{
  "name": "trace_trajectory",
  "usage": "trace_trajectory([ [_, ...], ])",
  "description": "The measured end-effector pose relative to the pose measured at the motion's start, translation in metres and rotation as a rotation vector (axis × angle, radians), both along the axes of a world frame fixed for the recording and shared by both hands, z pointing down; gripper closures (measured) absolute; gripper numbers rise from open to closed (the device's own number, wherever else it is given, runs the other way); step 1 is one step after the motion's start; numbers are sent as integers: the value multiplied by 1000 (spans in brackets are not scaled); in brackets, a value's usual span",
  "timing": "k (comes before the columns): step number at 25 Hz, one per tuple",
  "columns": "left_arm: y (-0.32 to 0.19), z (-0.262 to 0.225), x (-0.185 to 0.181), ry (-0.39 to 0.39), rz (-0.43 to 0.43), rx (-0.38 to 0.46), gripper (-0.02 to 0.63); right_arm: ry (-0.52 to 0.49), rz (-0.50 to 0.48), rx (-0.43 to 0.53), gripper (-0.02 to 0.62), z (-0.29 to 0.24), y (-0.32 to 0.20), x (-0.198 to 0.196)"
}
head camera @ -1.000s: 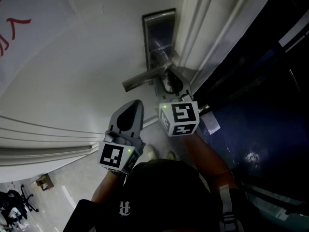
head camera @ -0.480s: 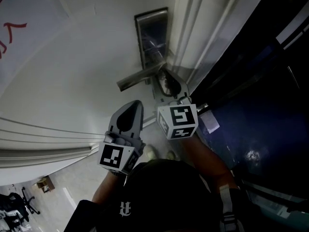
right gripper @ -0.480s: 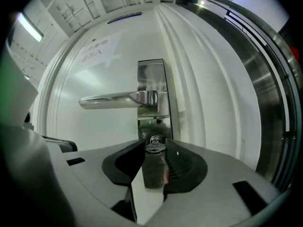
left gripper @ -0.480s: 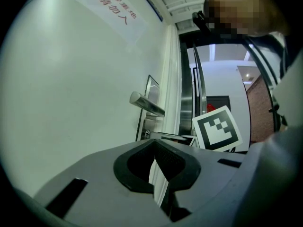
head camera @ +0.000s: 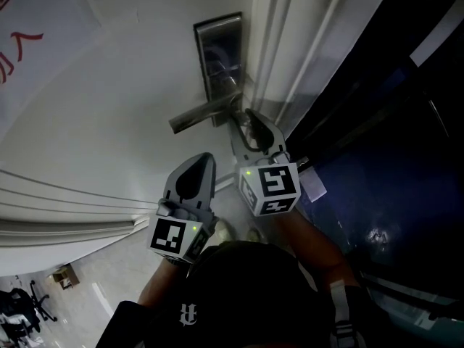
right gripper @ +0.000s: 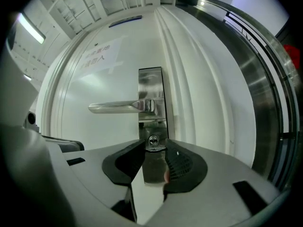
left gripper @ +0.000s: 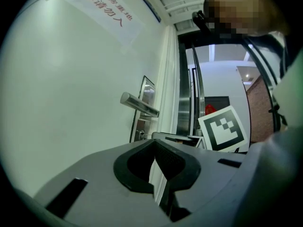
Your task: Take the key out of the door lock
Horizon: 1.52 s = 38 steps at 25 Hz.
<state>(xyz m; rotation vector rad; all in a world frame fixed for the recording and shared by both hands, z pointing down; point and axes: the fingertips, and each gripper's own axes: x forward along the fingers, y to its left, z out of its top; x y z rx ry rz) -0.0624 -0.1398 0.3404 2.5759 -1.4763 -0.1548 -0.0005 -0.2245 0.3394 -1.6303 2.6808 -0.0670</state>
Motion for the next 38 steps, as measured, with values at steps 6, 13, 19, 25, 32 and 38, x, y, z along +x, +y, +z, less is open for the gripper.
trace_trajectory([
  [6,7,-3,13,-5,0,7,600,-52,-46,-4,459,-5,19,14],
  [13,20,-10,29,-12,-9,22,600,-89,-141,6,459,-19,52,26],
  [19,33,-22,38,-12,-27,50,600,-109,-224,0,458,-31,81,36],
  [25,46,-27,42,-19,-48,60,600,-106,-283,14,458,-36,103,44],
  [32,53,-31,55,-26,-44,67,600,-108,-296,5,459,-31,115,51],
  [38,56,-31,62,-36,-37,67,600,-113,-301,-1,459,-31,119,59],
])
